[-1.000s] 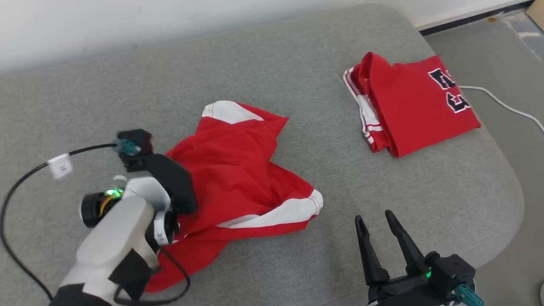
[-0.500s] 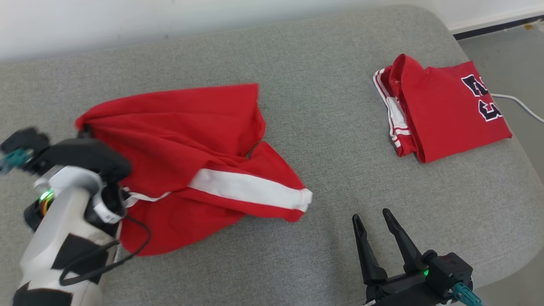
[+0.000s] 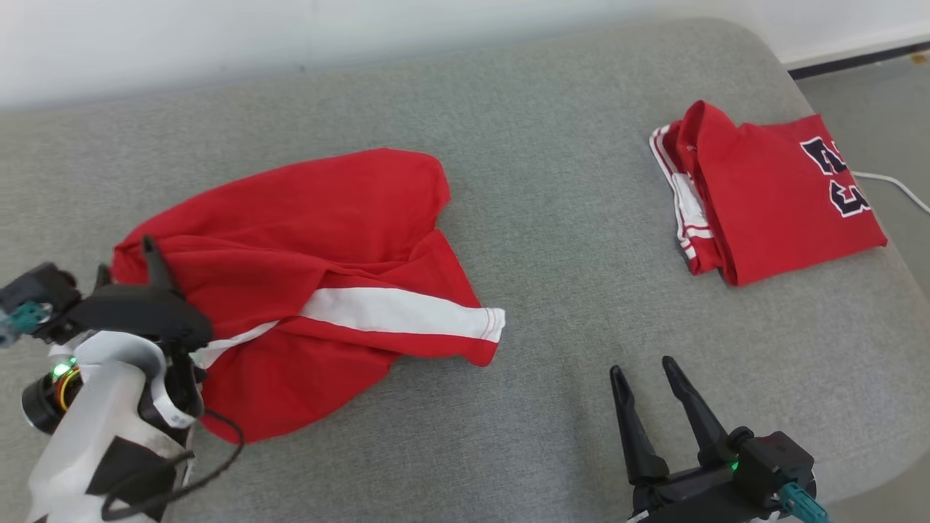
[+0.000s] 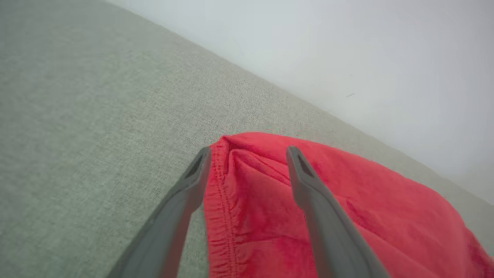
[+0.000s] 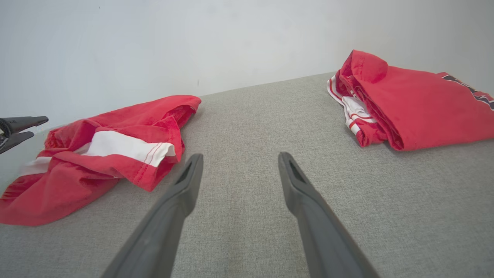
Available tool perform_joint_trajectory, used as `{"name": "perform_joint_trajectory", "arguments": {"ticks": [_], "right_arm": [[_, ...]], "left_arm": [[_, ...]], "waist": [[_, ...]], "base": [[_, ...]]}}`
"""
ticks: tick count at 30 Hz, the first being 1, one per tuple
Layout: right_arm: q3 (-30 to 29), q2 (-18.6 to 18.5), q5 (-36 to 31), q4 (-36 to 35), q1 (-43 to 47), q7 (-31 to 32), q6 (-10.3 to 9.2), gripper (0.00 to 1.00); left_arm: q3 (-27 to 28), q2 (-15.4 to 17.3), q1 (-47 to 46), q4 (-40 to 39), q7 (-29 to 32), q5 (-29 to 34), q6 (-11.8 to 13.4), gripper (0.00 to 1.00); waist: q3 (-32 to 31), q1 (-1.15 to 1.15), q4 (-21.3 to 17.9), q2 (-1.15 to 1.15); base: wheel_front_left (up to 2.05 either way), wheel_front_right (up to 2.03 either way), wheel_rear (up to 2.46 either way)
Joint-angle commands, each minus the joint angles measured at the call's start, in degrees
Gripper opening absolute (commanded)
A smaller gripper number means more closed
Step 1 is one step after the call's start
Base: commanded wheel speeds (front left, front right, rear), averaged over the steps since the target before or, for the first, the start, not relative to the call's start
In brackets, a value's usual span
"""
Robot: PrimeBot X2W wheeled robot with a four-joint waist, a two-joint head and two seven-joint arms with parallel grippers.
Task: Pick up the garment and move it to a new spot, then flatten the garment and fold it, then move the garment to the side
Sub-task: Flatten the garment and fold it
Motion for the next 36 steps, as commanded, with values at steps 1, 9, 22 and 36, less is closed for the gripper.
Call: {"name": "perform_joint_trajectory", "arguments": {"ticks": [1,9,22,36], "right_arm": [[-0.54,-0.02,-0.38,-0.09,0.19,-0.06,-0.13,1.0],[-4.03,-0.02,-2.08,-1.24,1.75,-0.06,-0.13,1.0],[-7.69,-0.02,-3.62,-1.15,5.6,0.31,-0.13,1.0],[-7.42,-0.02,-2.58,1.39,9.66,0.35,-0.13,1.0]], "left_arm": [[-0.81,0.39,1.54,-1.48,-0.96,2.56,-1.36,1.0],[5.44,-2.19,16.27,-25.84,-1.49,22.37,-4.22,1.0],[12.93,-11.41,43.63,-44.93,-1.52,42.93,-14.72,1.0],[18.39,-13.28,53.14,-42.01,-1.53,47.64,-17.93,1.0]], "waist": [[-0.99,-0.01,1.16,0.0],[-4.49,-0.01,6.58,0.0],[-12.62,-0.01,13.36,0.0],[-15.98,-0.01,14.81,0.0]], "base": [[0.0,0.0,0.0],[0.0,0.0,0.0],[0.0,0.0,0.0],[0.0,0.0,0.0]]}}
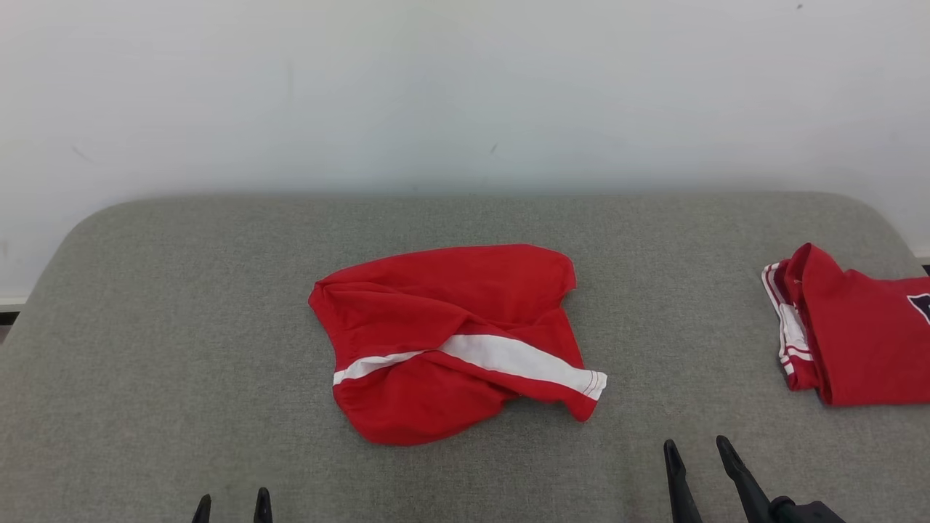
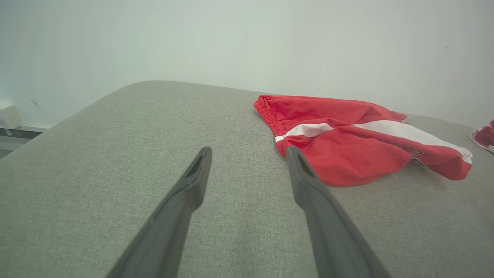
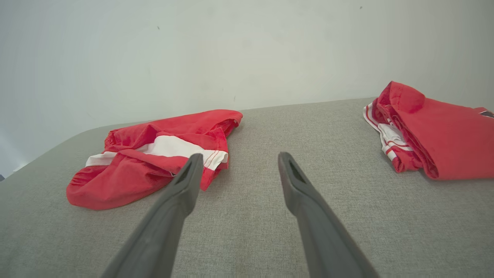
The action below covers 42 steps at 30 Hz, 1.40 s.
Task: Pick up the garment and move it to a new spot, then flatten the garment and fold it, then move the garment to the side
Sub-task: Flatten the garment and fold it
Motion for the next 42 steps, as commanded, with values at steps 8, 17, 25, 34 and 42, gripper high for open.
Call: {"name": "perform_joint_trajectory", "arguments": {"ticks": [8,17,25,34,42], "right_arm": [[0.26,-0.02,0.51,0.49,-0.37,-0.19,-0.13,1.0],[0.62,-0.02,1.18,0.59,-0.79,-0.35,-0.13,1.0],[1.17,-0.02,0.81,0.38,-1.6,-0.39,-0.13,1.0],[2.02,-0.02,0.49,-0.24,-2.81,-0.33,-0.13,1.0],[6.68,-0.02,0.08,-0.83,-8.44,0.32,-0.13,1.0]], "left_arm": [[1.62,-0.35,0.64,0.19,-0.15,0.79,-0.73,1.0],[1.29,-0.38,0.22,0.66,-0.15,0.45,-0.76,1.0],[1.16,-0.39,-0.51,1.11,-0.16,0.14,-0.64,1.0],[-1.36,-0.38,-5.25,5.44,-0.16,-1.72,-1.37,1.0],[-3.27,0.41,-23.42,19.44,11.66,-5.17,-1.05,1.0]], "waist": [[0.33,0.01,-0.35,0.01],[1.06,0.01,-0.66,0.01],[1.5,0.01,-0.83,0.01],[2.55,0.01,-0.65,0.01],[6.46,0.01,-0.93,0.01]], "base": [[0.0,0.0,0.0],[0.0,0.0,0.0],[0.0,0.0,0.0],[0.0,0.0,0.0],[0.0,0.0,0.0]]}}
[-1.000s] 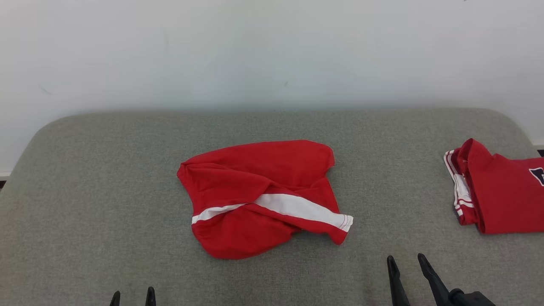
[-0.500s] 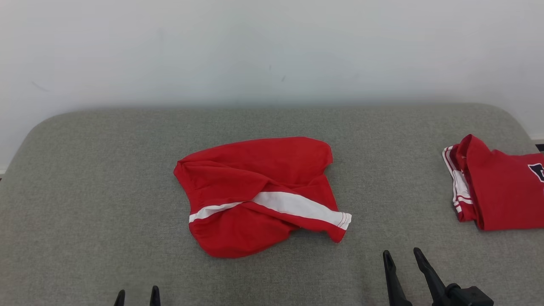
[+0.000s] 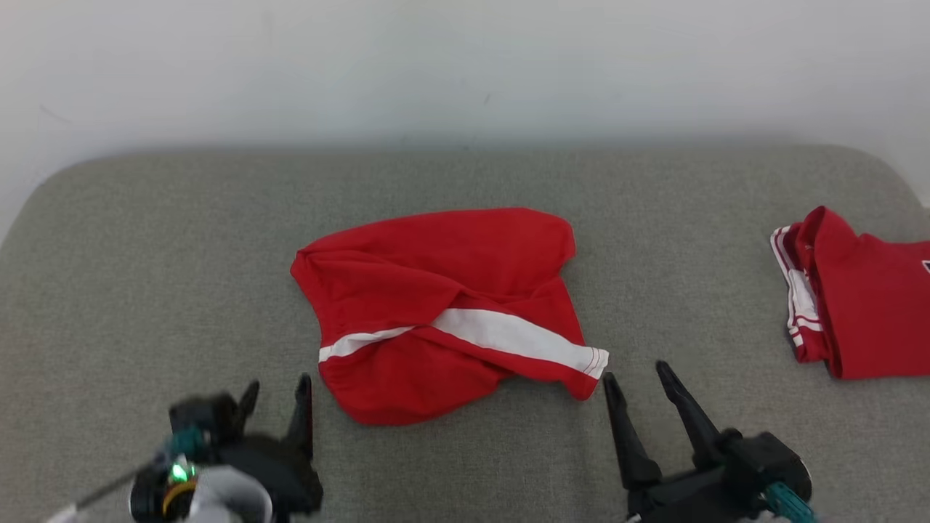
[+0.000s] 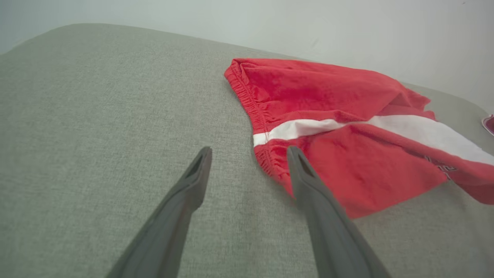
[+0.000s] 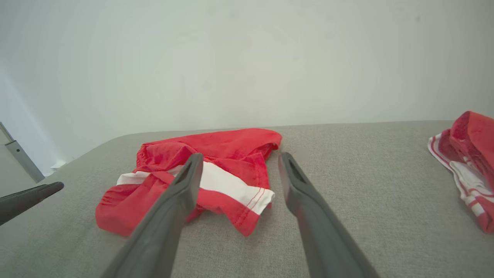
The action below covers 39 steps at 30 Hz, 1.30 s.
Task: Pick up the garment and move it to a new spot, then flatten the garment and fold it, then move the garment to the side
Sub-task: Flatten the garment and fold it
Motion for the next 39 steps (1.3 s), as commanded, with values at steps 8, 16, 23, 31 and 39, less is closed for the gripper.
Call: {"name": "perform_joint_trajectory", "arguments": {"ticks": [8,16,23,31,39], "right_arm": [[3.62,-0.04,0.78,1.0,-5.62,-0.17,-0.13,1.0],[3.18,-0.02,1.22,2.44,-7.63,-0.56,-0.13,1.0],[3.9,-0.03,1.52,3.4,-8.81,-0.64,-0.13,1.0],[4.81,-0.03,1.4,3.85,-9.29,-0.69,-0.13,1.0],[6.13,-0.05,3.86,9.6,-10.64,6.77,-0.13,1.0]], "left_arm": [[0.27,1.85,-15.78,10.19,11.28,0.34,3.92,1.0],[-1.31,2.23,-21.49,16.41,17.3,0.3,4.29,1.0],[-4.08,1.73,-21.07,19.33,23.29,0.6,2.59,1.0],[-7.05,1.6,-20.85,17.29,27.39,1.44,1.77,1.0],[-6.85,2.2,-21.35,18.07,26.26,1.97,5.51,0.0]], "waist": [[6.79,-0.01,-2.42,-0.01],[10.56,-0.01,-3.42,-0.01],[10.66,-0.01,-2.75,-0.01],[9.59,-0.01,-2.13,-0.01],[9.92,-0.01,-3.2,-0.01]], "base": [[0.0,0.0,0.0],[0.0,0.0,0.0],[0.0,0.0,0.0],[0.0,0.0,0.0],[0.0,0.0,0.0]]}}
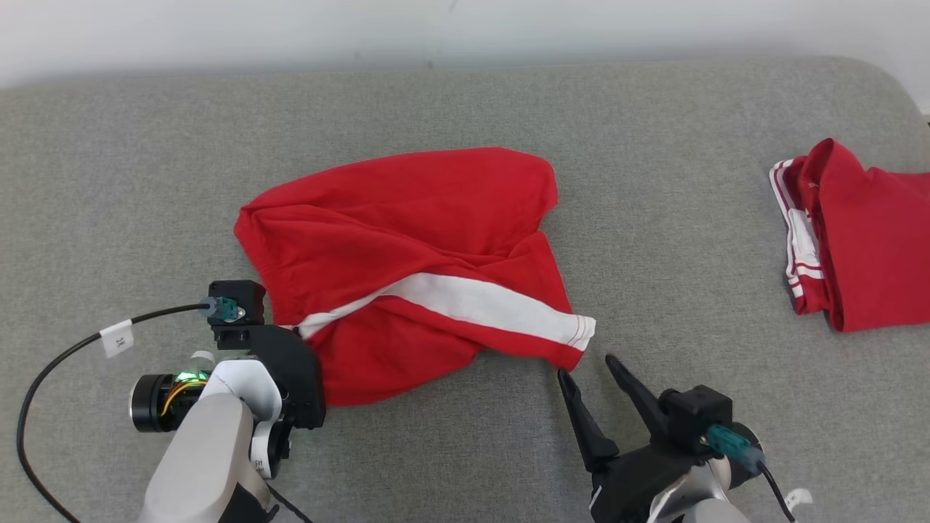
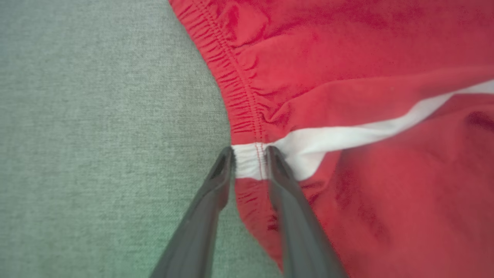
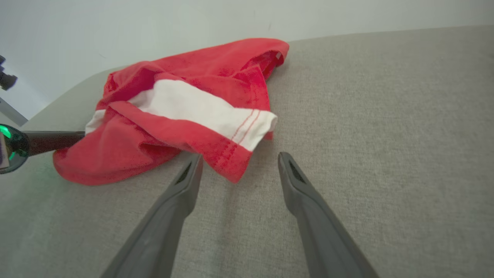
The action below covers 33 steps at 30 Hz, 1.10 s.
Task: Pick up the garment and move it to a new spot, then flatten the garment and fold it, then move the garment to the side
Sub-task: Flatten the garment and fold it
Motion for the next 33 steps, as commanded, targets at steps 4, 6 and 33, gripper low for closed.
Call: {"name": "perform_joint_trajectory", "arguments": {"ticks": [4,6,33], "right_arm": [[1.06,0.0,4.07,1.43,-2.69,3.96,-0.14,1.0],[1.46,-0.02,5.74,1.71,-3.43,4.53,-0.14,1.0],[3.84,-0.02,19.77,3.86,-7.8,2.27,-0.14,0.0]], "left_arm": [[-0.15,-0.44,1.21,1.38,-0.61,-0.54,0.37,0.0],[-0.33,-0.55,1.08,1.48,-0.85,-0.55,0.4,0.0],[-0.84,-1.35,-1.11,1.93,-4.7,-4.18,-0.02,0.0]], "waist": [[0.19,0.0,0.03,-0.01],[0.27,0.0,0.28,-0.01],[0.72,0.0,0.83,-0.01]], "base": [[0.0,0.0,0.0],[0.0,0.0,0.0],[0.0,0.0,0.0]]}}
